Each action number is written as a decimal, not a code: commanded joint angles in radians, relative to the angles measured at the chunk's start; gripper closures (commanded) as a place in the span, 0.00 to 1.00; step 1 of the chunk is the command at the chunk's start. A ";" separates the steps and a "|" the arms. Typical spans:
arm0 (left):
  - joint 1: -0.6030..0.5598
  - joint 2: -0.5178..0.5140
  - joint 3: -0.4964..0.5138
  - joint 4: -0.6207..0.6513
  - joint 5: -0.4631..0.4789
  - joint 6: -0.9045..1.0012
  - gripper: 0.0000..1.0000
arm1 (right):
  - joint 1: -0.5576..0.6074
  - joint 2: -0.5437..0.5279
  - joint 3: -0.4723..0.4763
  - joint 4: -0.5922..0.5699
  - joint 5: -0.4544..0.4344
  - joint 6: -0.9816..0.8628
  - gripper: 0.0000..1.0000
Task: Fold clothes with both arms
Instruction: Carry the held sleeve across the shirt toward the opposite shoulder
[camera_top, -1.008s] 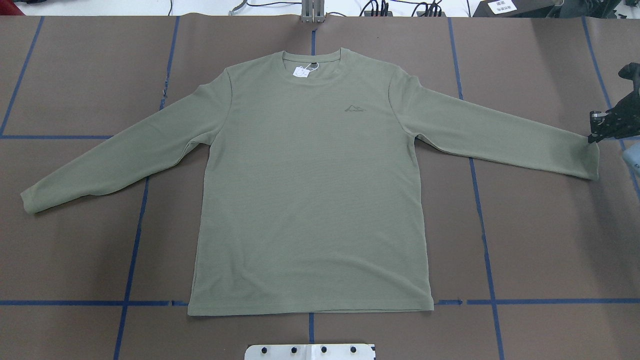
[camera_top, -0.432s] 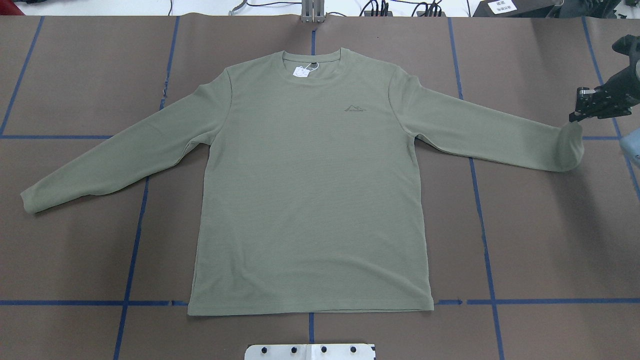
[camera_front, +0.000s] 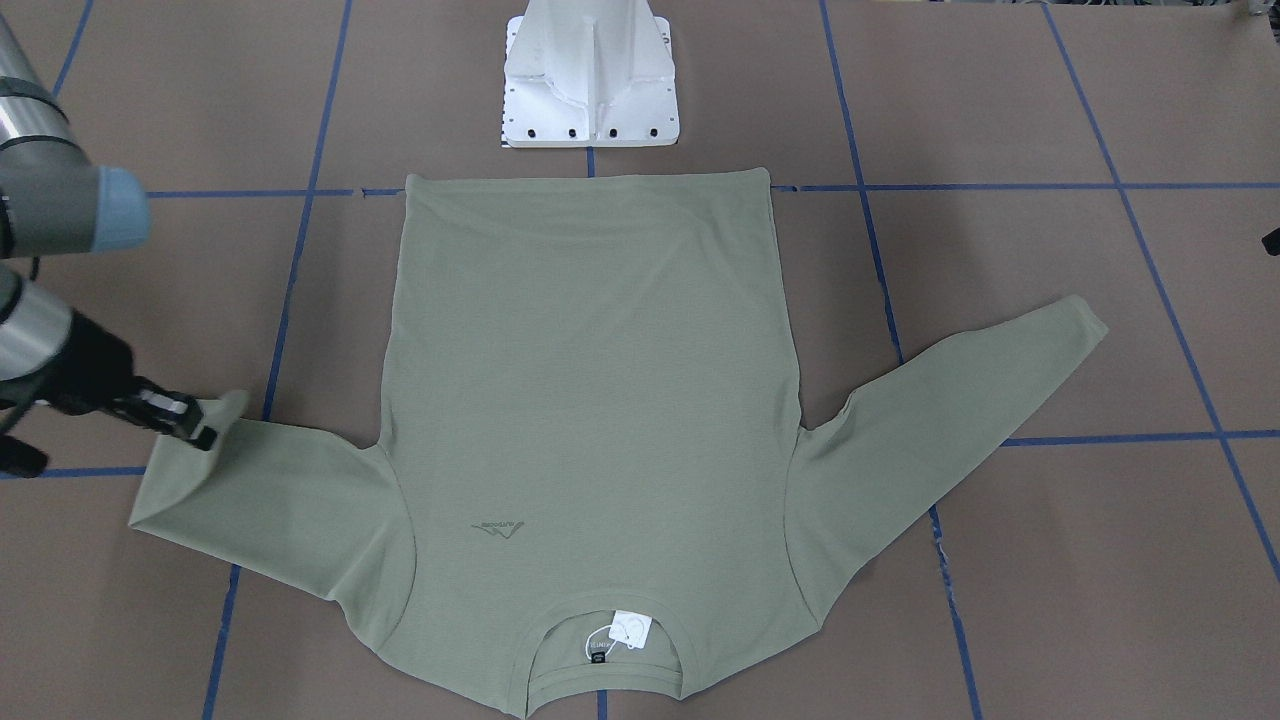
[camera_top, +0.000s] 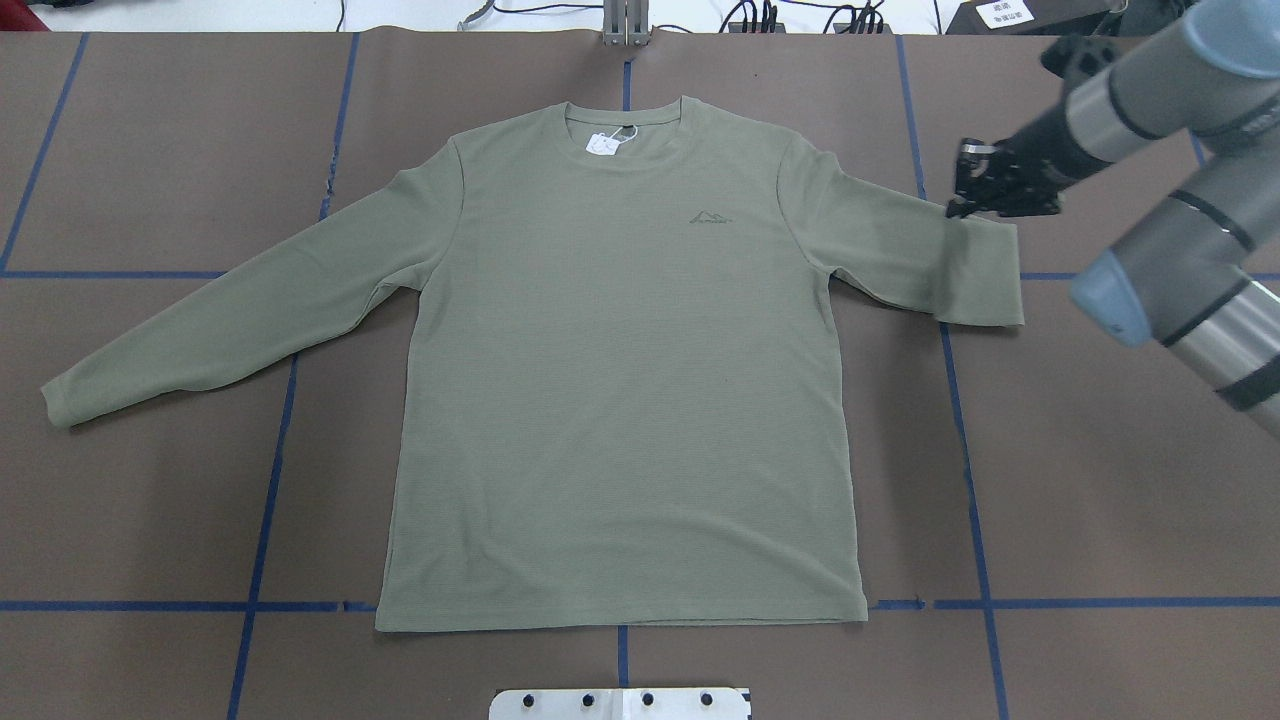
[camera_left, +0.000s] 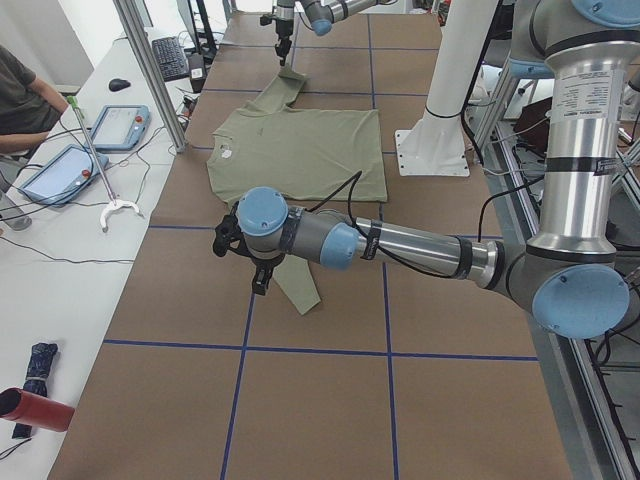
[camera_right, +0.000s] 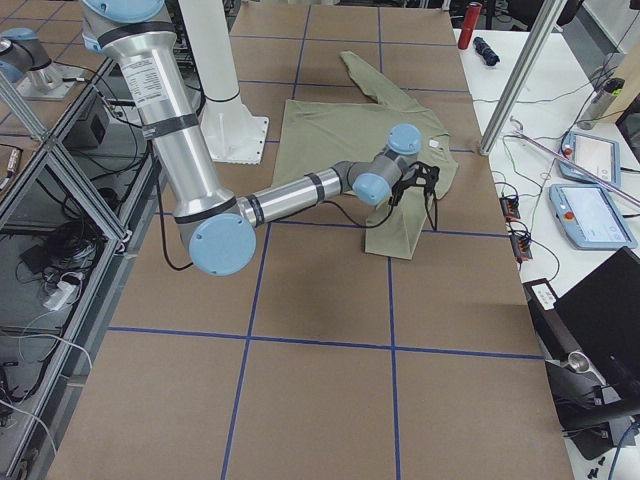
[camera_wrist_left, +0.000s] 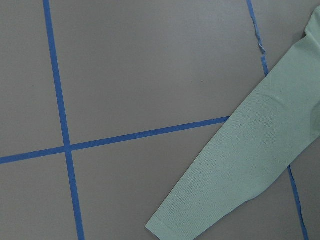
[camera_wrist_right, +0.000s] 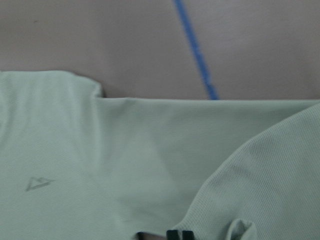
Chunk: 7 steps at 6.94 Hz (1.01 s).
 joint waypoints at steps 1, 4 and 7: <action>0.001 -0.001 -0.001 -0.002 -0.002 0.000 0.00 | -0.134 0.282 -0.012 -0.199 -0.126 0.145 1.00; -0.001 -0.002 -0.007 -0.004 -0.002 0.002 0.00 | -0.268 0.641 -0.382 -0.123 -0.295 0.252 1.00; -0.001 0.001 -0.025 -0.002 -0.002 0.002 0.00 | -0.335 0.801 -0.661 0.054 -0.426 0.317 1.00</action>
